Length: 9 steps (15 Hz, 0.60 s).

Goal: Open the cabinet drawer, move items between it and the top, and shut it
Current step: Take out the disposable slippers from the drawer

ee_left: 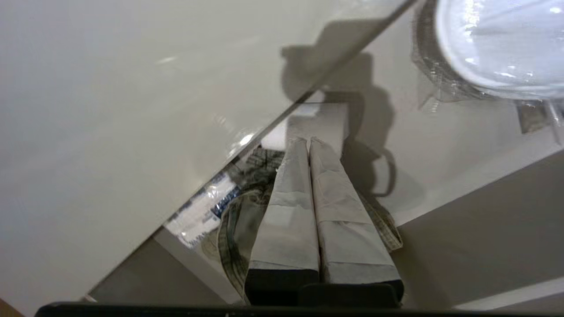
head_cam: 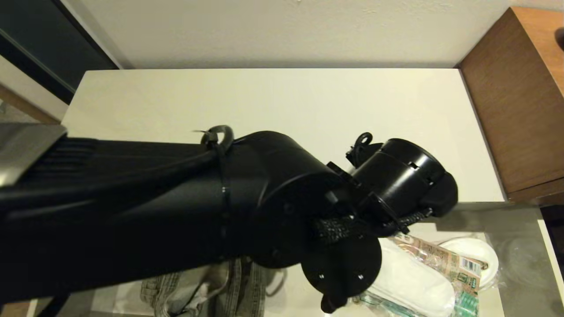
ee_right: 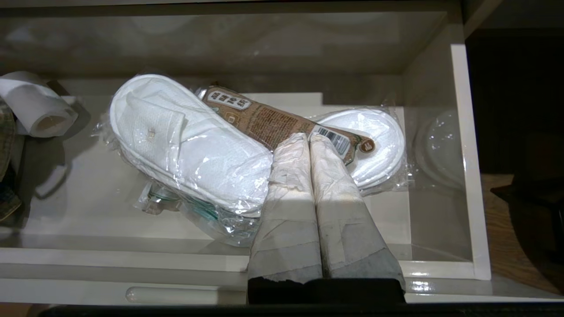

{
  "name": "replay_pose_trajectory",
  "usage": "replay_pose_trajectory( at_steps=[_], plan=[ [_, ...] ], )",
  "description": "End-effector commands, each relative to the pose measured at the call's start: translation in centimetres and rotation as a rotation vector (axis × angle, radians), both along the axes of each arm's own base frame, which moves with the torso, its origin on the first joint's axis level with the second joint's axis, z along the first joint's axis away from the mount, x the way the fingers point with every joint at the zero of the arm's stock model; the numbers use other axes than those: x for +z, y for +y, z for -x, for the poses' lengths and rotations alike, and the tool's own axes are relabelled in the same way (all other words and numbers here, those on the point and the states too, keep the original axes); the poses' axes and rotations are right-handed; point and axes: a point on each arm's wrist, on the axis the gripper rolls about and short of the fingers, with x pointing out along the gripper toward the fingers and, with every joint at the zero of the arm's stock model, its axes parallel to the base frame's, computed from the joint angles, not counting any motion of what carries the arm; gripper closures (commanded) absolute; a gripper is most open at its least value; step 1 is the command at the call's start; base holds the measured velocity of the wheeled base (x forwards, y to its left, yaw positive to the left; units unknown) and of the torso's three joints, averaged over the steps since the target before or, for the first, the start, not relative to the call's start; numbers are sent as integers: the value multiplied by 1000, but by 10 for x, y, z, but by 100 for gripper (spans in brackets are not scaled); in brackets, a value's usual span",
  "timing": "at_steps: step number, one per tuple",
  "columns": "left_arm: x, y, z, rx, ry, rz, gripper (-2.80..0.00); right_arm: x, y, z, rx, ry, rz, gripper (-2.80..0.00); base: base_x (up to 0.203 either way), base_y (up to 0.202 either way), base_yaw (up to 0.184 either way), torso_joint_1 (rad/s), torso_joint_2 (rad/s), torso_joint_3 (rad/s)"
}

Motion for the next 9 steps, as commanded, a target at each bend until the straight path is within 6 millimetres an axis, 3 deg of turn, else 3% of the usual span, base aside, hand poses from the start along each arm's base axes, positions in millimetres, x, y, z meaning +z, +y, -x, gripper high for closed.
replay_pose_trajectory(
  at_steps=[1,3,4,6,7,9],
  plan=[
    [-3,10,-16,70,8,13,0,-1,0,2,0,-21,0,0,0,0,0,0,0,0],
    [-28,24,-64,234,44,34,0,-1,0,2,0,-21,0,0,0,0,0,0,0,0],
    [-36,27,-75,279,56,52,0,-1,0,2,0,-21,0,0,0,0,0,0,0,0],
    [-34,35,-85,299,74,76,0,-1,0,2,0,-21,0,0,0,0,0,0,0,0],
    [-32,53,-106,358,86,95,0,-1,0,2,0,-21,0,0,0,0,0,0,0,0],
    [-29,118,-157,550,100,134,0,-1,0,2,0,-21,0,0,0,0,0,0,0,0]
  ],
)
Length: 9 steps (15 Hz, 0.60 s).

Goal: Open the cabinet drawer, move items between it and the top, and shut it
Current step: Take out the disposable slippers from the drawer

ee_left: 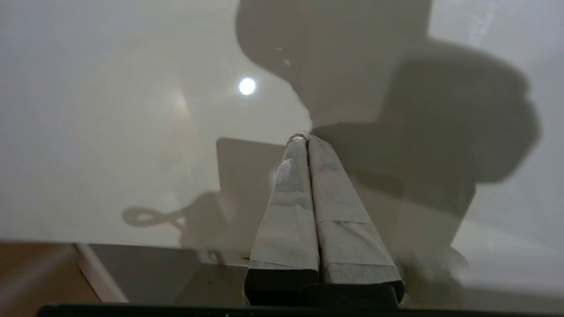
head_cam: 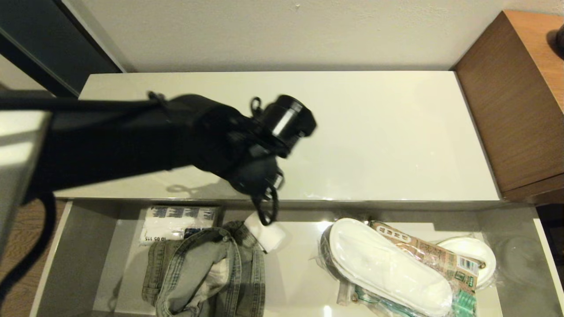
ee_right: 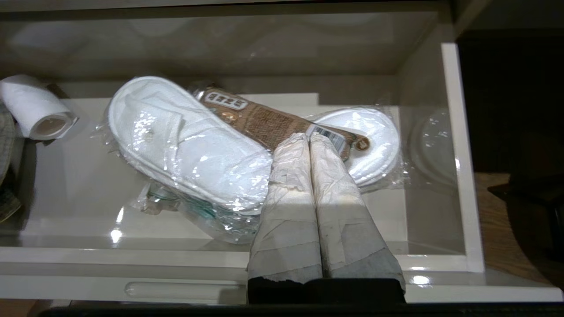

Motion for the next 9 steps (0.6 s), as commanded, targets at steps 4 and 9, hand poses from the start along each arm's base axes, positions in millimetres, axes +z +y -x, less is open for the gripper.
replay_pose_trajectory(
  at_steps=[4,9],
  plan=[
    [67,126,-6,169,-34,265,0,-1,0,2,1,-21,0,0,0,0,0,0,0,0],
    [165,193,122,93,-247,499,0,-1,0,2,1,-21,0,0,0,0,0,0,0,0]
  ],
)
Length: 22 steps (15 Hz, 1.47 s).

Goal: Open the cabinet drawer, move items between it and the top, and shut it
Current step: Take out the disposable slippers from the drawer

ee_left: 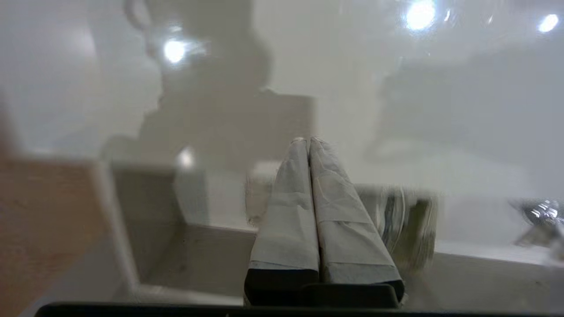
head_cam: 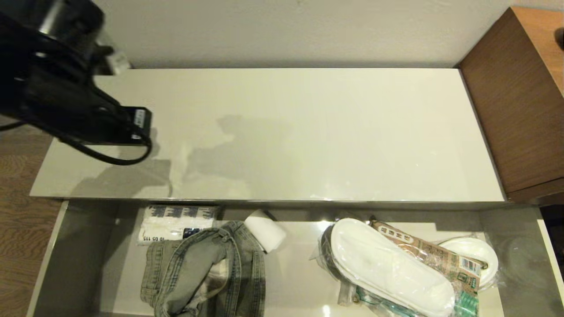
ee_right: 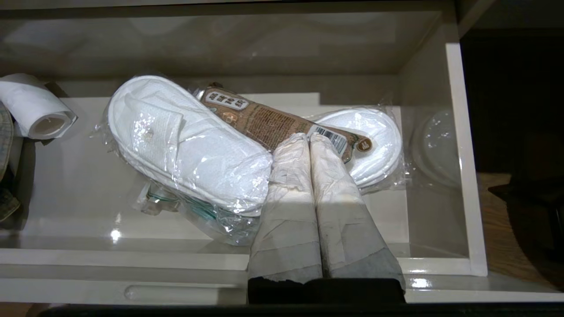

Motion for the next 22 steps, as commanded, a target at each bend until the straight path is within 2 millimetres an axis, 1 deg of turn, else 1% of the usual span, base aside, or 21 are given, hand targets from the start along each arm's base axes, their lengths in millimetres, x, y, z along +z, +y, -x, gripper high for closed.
replay_pose_trajectory(
  at_steps=[1,3,5,6,7,9,11,12,13,14,15,17,18,19,20,21,22],
  plan=[
    [43,28,83,4,-168,50,0,-1,0,2,1,-21,0,0,0,0,0,0,0,0],
    [49,43,134,-12,-176,42,0,-1,0,2,1,-21,0,0,0,0,0,0,0,0],
    [43,57,186,-20,-169,35,0,-1,0,2,1,-21,0,0,0,0,0,0,0,0],
    [35,67,219,-19,-183,36,0,-1,0,2,1,-21,0,0,0,0,0,0,0,0],
    [24,73,244,-15,-182,35,0,-1,0,2,1,-21,0,0,0,0,0,0,0,0],
    [-3,81,275,5,-120,12,0,-1,0,2,1,-21,0,0,0,0,0,0,0,0],
    [-38,88,321,36,-108,-8,0,-1,0,2,1,-21,0,0,0,0,0,0,0,0],
    [-54,88,332,51,-67,-25,0,-1,0,2,1,-21,0,0,0,0,0,0,0,0],
    [-65,86,338,68,-31,-40,0,-1,0,2,1,-21,0,0,0,0,0,0,0,0],
    [-81,85,347,84,-13,-53,0,-1,0,2,1,-21,0,0,0,0,0,0,0,0],
    [-102,83,362,92,-17,-67,0,-1,0,2,1,-21,0,0,0,0,0,0,0,0],
    [-159,81,396,92,-75,-117,0,-1,0,2,1,-21,0,0,0,0,0,0,0,0],
    [-184,79,403,88,-74,-151,0,-1,0,2,1,-21,0,0,0,0,0,0,0,0],
    [-202,78,406,97,-71,-161,0,-1,0,2,1,-21,0,0,0,0,0,0,0,0],
    [-212,76,401,88,-63,-163,0,-1,0,2,1,-21,0,0,0,0,0,0,0,0],
    [-212,74,388,62,-105,-159,0,-1,0,2,0,-21,0,0,0,0,0,0,0,0],
    [-207,73,370,40,-206,-153,0,-1,0,2,1,-21,0,0,0,0,0,0,0,0]
  ],
)
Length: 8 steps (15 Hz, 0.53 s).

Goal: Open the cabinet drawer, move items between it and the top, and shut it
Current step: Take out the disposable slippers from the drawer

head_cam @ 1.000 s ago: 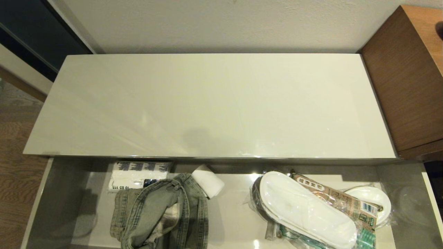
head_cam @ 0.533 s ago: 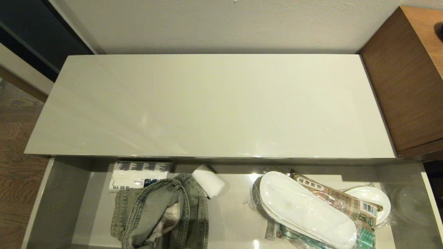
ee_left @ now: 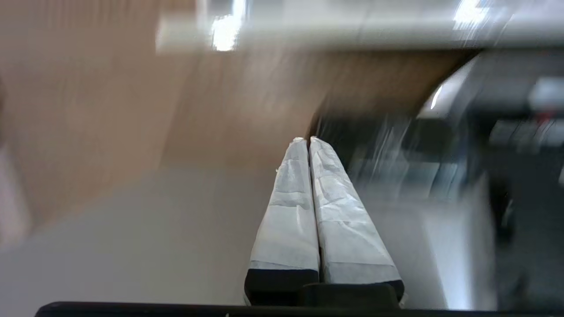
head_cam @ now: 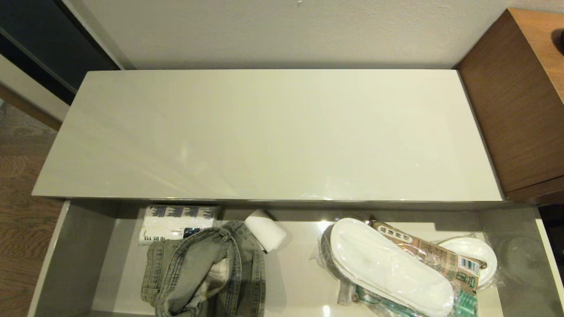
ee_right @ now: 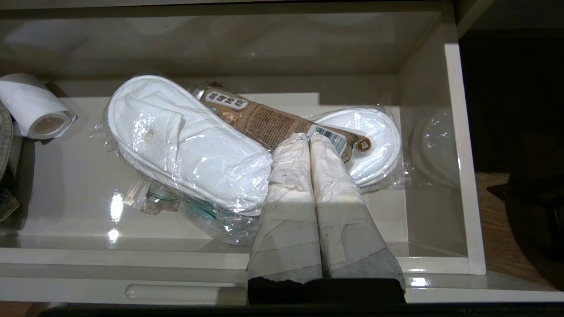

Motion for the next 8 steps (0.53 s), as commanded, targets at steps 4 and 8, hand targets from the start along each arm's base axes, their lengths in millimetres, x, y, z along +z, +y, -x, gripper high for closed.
replay_pose_trajectory(
  at_steps=[4,8],
  plan=[
    [-35,-3,-86,-54,-384,6,0,-1,0,2,1,-21,0,0,0,0,0,0,0,0],
    [-58,-6,-111,-153,-563,89,0,-1,0,2,2,-21,0,0,0,0,0,0,0,0]
  ],
)
